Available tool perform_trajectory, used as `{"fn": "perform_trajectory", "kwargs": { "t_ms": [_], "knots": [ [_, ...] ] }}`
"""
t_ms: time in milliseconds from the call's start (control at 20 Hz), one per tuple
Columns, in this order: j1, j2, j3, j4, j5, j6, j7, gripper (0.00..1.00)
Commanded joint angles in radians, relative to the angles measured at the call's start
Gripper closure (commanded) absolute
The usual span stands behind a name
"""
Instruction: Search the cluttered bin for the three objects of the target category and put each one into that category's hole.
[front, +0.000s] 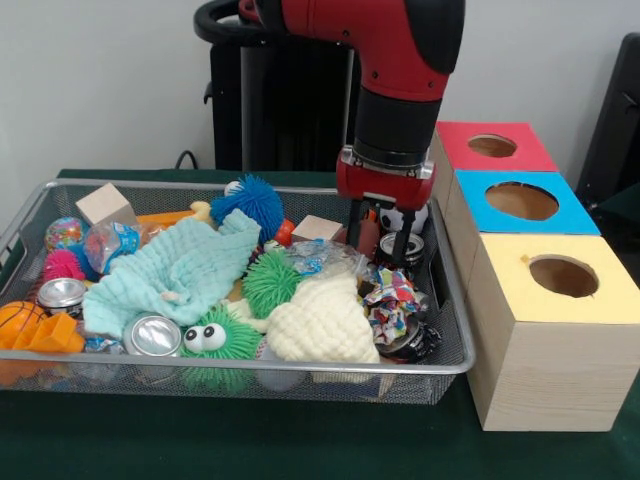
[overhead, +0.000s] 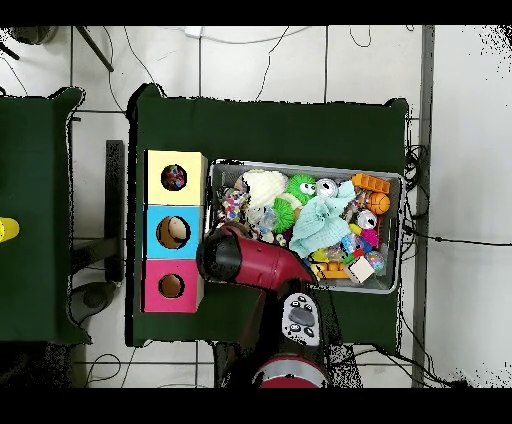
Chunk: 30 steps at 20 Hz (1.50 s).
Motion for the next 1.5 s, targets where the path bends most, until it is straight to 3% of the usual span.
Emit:
{"fn": "perform_trajectory", "kwargs": {
  "t_ms": [50, 350, 550, 900, 1500],
  "knots": [
    [-0.028, 0.074, 0.097, -0.135, -0.023, 0.021, 0.075, 0.0],
    [-0.048, 0.184, 0.135, -0.208, -0.014, -0.062, 0.09, 0.0],
    [-0.032, 0.153, 0.124, -0.177, -0.018, -0.056, 0.113, 0.0],
    [0.018, 0.116, 0.082, -0.199, 0.011, 0.032, 0.136, 0.0],
    [0.057, 0.083, 0.055, -0.209, 0.037, 0.098, 0.158, 0.0]
  ]
}}
